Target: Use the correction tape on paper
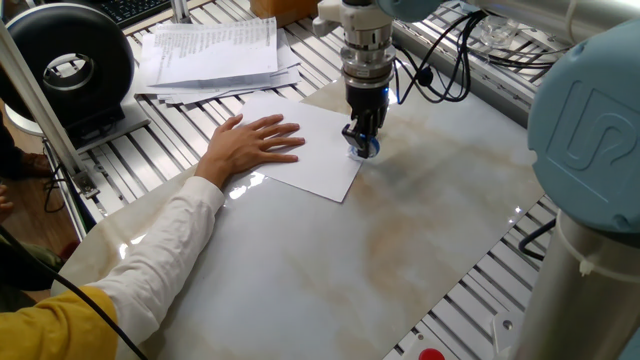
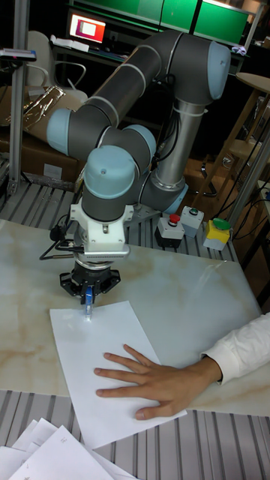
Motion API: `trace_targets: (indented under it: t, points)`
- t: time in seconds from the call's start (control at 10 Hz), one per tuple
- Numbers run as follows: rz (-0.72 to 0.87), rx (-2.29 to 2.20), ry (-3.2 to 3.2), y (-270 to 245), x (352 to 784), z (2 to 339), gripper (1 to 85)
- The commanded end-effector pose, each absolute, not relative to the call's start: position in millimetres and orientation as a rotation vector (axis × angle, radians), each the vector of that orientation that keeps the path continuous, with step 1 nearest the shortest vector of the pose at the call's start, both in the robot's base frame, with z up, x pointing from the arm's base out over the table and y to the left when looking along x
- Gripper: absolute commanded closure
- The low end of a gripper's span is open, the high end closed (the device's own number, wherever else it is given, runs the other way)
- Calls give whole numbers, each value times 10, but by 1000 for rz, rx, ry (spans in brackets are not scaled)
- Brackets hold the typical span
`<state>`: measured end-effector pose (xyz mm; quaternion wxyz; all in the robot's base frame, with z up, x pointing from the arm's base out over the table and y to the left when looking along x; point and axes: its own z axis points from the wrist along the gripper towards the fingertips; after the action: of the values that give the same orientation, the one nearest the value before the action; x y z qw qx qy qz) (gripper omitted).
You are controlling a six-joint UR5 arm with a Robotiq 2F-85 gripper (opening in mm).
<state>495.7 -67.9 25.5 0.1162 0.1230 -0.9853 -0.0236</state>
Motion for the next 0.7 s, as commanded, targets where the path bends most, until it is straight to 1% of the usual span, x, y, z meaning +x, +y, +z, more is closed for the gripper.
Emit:
trace_targets:
  t: [0.0, 0.6]
  points:
    - [-81, 350, -2884, -673, 4944, 282, 840]
    - [-69, 346, -2884, -686, 4914, 276, 840]
